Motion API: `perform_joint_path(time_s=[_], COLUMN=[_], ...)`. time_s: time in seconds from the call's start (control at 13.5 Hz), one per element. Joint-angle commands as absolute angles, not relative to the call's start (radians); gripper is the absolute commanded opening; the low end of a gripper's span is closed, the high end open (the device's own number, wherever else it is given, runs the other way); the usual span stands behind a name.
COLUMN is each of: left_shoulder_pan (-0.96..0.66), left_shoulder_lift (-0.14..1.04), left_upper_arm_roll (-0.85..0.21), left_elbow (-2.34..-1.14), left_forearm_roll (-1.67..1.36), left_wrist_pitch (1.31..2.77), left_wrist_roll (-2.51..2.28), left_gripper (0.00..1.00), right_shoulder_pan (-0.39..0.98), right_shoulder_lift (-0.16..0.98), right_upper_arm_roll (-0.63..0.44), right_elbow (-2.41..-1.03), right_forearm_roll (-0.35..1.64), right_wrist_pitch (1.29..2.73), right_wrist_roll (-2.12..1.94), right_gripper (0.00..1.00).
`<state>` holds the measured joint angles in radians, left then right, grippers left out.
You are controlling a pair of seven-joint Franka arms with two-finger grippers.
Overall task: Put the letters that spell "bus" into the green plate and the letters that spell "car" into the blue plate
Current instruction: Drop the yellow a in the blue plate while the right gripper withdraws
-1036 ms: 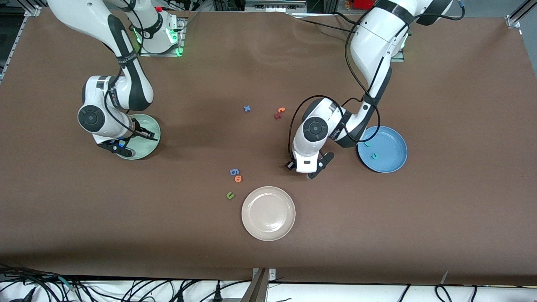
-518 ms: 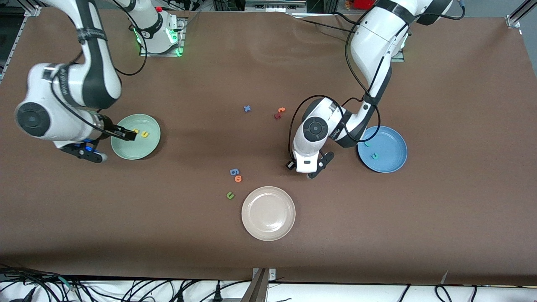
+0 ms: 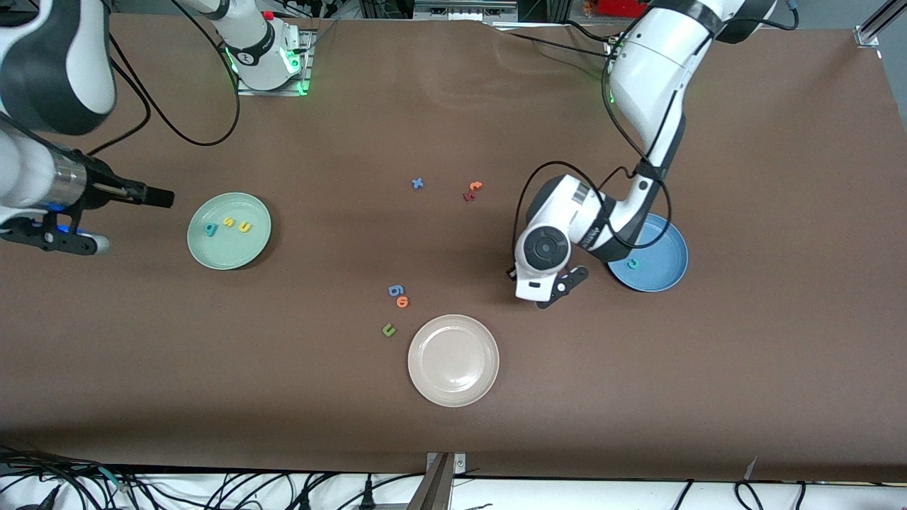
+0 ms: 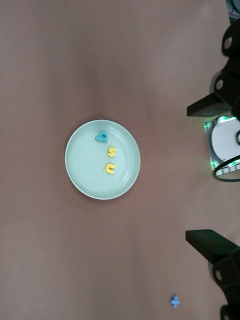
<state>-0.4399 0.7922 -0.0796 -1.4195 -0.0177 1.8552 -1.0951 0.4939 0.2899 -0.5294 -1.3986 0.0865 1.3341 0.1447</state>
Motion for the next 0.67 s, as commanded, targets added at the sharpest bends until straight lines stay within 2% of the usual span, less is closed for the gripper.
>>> perform_joint_path(time_s=[0.0, 0.15, 0.37, 0.44, 0.59], left_shoulder_pan=[-0.370, -0.324, -0.281, -0.262, -0.220], left_shoulder_lift=[0.782, 0.784, 0.790, 0.792, 0.802], left_upper_arm_roll=[-0.087, -0.072, -0.071, -0.071, -0.071], left_elbow=[-1.336, -1.322, -1.327, -1.331, -1.344], left_forearm_roll=[0.015, 0.052, 0.187, 0.192, 0.195], left_wrist_pitch=[1.596, 1.488, 1.451, 1.451, 1.451], left_wrist_roll=[-0.872, -0.647, -0.366, -0.263, -0.125], left_gripper=[0.17, 0.17, 0.16, 0.17, 0.17], right_shoulder_pan=[0.488, 0.488, 0.468, 0.409, 0.240], right_shoulder_lift=[0.307, 0.299, 0.298, 0.298, 0.288], right_upper_arm_roll=[-0.540, -0.528, -0.514, -0.458, -0.263], right_elbow=[-1.347, -1.350, -1.361, -1.361, -1.359], right_forearm_roll=[0.112, 0.123, 0.117, 0.114, 0.057], right_wrist_pitch=[1.298, 1.357, 1.376, 1.387, 1.404], right_wrist_roll=[0.117, 0.075, 0.023, 0.021, 0.002], right_gripper=[1.00, 1.00, 1.00, 0.99, 0.99])
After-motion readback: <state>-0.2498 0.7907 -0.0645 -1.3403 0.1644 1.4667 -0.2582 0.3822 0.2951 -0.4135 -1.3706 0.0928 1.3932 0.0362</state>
